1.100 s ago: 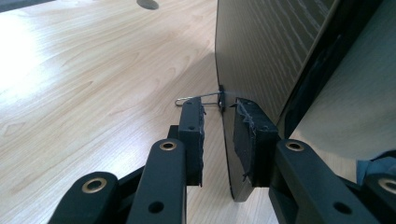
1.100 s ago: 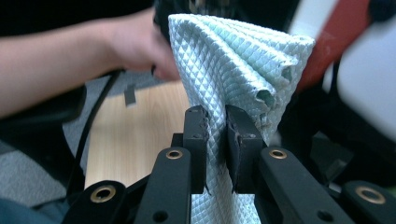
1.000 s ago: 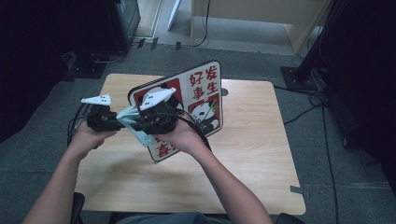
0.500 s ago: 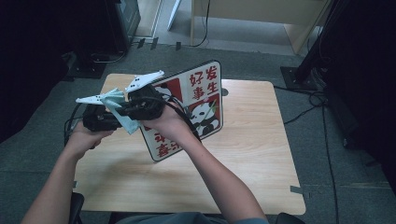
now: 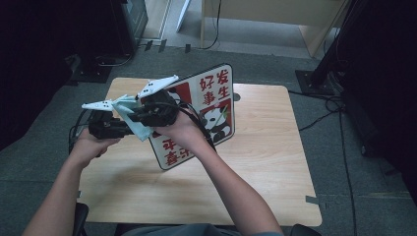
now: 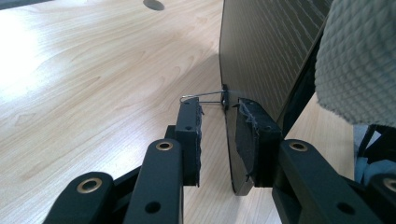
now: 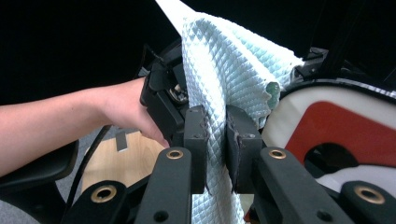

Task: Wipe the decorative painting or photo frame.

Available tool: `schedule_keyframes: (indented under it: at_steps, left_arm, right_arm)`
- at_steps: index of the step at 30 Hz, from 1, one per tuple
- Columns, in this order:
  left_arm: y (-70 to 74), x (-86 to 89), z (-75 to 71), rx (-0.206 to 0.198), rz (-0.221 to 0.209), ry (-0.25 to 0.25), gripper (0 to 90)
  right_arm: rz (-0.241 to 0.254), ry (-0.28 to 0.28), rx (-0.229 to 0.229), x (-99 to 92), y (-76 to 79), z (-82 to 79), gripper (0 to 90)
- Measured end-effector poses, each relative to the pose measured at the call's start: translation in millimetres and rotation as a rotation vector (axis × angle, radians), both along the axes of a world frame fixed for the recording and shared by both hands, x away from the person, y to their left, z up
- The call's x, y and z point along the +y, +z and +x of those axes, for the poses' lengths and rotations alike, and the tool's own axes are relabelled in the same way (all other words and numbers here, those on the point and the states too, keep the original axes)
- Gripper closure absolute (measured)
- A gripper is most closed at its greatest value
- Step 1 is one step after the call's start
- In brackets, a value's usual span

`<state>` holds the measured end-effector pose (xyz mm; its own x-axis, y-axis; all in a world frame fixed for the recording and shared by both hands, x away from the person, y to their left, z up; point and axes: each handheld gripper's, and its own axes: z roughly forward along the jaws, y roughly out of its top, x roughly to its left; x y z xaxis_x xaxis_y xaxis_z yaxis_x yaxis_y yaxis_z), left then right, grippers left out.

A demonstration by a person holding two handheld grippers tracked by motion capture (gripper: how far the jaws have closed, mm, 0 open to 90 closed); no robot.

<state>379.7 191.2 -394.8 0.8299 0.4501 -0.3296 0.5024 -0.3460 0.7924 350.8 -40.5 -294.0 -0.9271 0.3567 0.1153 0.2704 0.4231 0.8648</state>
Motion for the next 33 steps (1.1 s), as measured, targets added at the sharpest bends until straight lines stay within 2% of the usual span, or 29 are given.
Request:
schedule_keyframes:
  at_steps: [6,19,22,28,33]
  left_arm:
    - [1.2,0.1,-0.9,-0.005,-0.008,0.0,71.1]
    - [1.9,-0.7,-1.0,-0.011,0.005,-0.013,71.2]
    - [2.7,-1.2,-1.7,-0.012,-0.008,-0.016,71.2]
    - [2.6,-0.5,-1.3,-0.012,0.0,-0.017,71.1]
    - [2.7,-0.5,-1.1,-0.013,-0.003,-0.018,71.2]
  right_arm:
    - [-0.009,-0.004,-0.002,-2.4,-4.5,-2.3,80.4]
    - [-0.021,-0.014,0.01,-6.2,-12.2,-1.9,80.5]
    - [-0.021,-0.014,0.015,-5.9,-13.0,-2.5,80.5]
    - [-0.041,-0.015,0.017,-8.2,-22.5,-5.7,80.5]
    - [-0.051,-0.021,0.039,-11.8,-30.1,-5.5,80.5]
